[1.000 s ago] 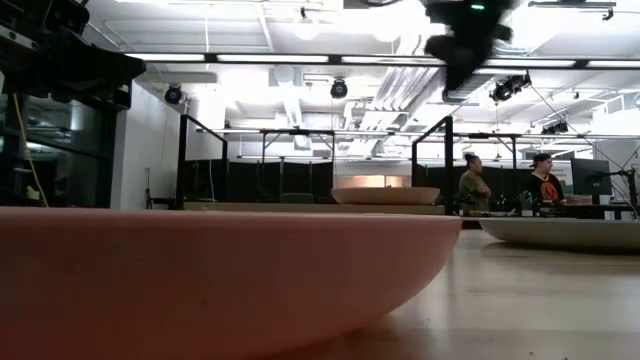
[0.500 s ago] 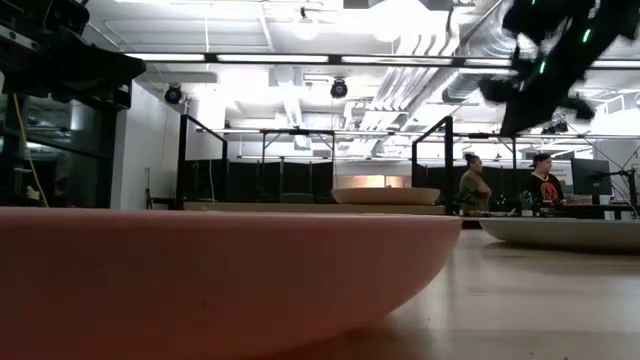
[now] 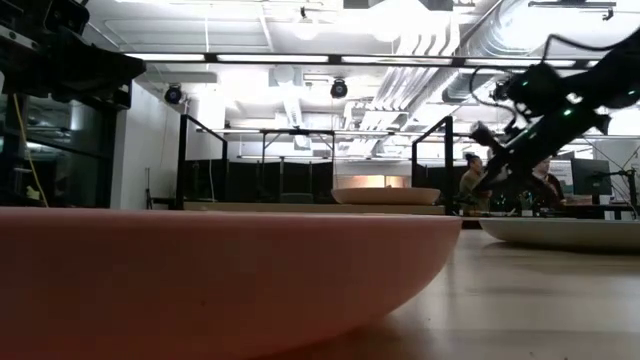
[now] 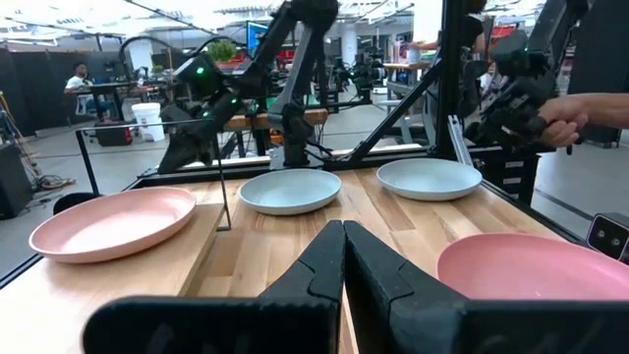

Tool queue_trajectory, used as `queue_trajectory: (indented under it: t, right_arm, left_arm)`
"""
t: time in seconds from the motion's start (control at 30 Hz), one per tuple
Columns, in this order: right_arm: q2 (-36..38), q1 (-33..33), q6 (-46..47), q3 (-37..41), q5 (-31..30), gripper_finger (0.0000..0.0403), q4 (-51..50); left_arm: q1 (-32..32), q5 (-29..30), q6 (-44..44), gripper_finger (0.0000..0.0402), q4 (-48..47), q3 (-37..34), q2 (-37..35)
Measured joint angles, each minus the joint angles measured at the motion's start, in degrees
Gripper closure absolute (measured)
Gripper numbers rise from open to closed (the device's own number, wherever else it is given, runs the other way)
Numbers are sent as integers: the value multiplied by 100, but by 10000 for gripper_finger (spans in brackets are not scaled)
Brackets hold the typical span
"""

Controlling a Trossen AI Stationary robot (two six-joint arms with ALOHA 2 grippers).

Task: Place and stack plates onto a shelf
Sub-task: Adjust the light pink plate on the shelf

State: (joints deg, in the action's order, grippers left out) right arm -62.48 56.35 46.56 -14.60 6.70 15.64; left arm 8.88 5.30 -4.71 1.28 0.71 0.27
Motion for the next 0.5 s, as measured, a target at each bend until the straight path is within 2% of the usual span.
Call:
queue_trajectory:
  t: [0.1,0.17,0.23,0.33,0.5]
  right_arm:
    - [-317,-291,124,-343,-526,402,-341]
    - [-484,-362,101,-480,-627,402,-529]
    - [-656,-415,119,-516,-526,403,-470]
    - [-931,-465,246,-646,-210,403,334]
    - [-1500,-224,443,-877,-296,403,474]
  left_arm:
    - [0,1,0,401,0,0,-1]
    - [-2,3,0,401,-1,0,0]
    - [-2,2,0,401,-2,0,0]
    - [-2,-7,0,401,-2,0,-1]
    - [0,-7,0,401,-1,0,-2]
